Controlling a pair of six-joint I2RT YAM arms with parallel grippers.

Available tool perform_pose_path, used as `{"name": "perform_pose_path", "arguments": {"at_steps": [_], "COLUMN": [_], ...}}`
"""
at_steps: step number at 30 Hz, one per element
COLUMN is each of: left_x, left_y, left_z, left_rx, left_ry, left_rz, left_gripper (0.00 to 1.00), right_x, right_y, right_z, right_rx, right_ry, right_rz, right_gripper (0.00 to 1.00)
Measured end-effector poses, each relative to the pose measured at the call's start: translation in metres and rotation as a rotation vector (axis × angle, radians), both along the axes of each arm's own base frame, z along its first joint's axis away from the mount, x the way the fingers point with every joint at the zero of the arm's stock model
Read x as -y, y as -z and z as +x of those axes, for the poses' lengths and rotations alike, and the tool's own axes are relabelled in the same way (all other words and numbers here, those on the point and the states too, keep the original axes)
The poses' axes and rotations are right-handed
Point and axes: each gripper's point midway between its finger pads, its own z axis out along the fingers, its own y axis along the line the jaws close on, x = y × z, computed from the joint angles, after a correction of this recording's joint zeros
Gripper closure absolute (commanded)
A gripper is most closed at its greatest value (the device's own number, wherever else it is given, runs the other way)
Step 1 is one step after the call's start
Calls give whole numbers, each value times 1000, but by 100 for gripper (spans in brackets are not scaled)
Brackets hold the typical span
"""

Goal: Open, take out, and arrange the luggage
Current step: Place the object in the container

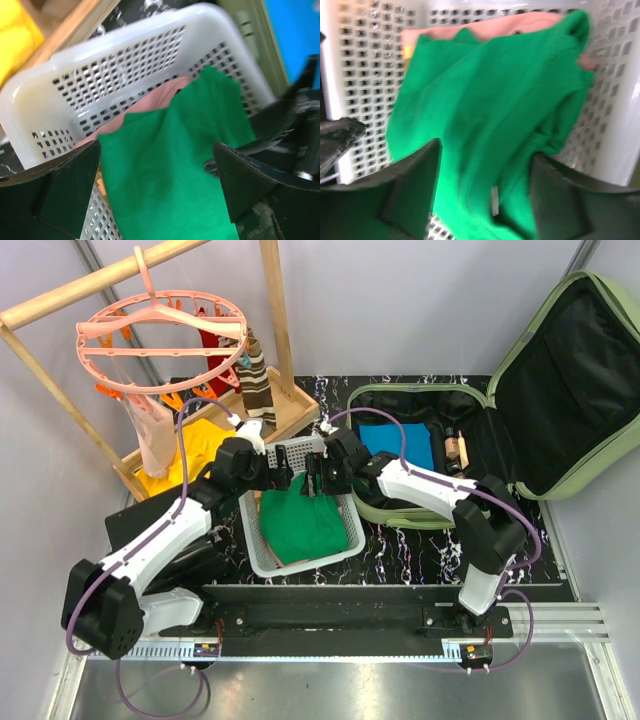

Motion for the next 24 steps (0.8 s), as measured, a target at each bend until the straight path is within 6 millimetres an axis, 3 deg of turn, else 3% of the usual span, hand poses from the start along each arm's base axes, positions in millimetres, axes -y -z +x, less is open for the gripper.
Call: {"name": "perform_pose_path", "arguments": {"at_steps": [2, 3, 4, 8, 12, 19, 24], "left_x": [-3, -6, -8, -13, -12, -16, -17], "left_y": [10, 14, 15, 16, 40, 80, 93], "left_z": [4, 6, 7, 14, 19, 21, 23], "left_rx": [-33, -43, -49, -42, -98, -194, -208], "left_ry": [-24, -38, -52, -87, -99, -126, -145], "left_rz": [4, 3, -1, -10, 16, 84, 147], "left_gripper": [3, 4, 4, 16, 31, 39, 44], "right_x": [1, 2, 2, 2, 3, 6, 7], "right_y": [7, 11, 16, 34, 33, 30, 29], "right_z": [5, 7, 8, 12, 14, 14, 15], "right_rx": [14, 12, 10, 2, 15, 38, 45], "right_ry": [1, 3, 2, 2, 5, 9, 2], "right_rz": [-18, -26, -33, -63, -64, -64, -68], "right_gripper": [46, 55, 57, 59, 60, 61, 61]}}
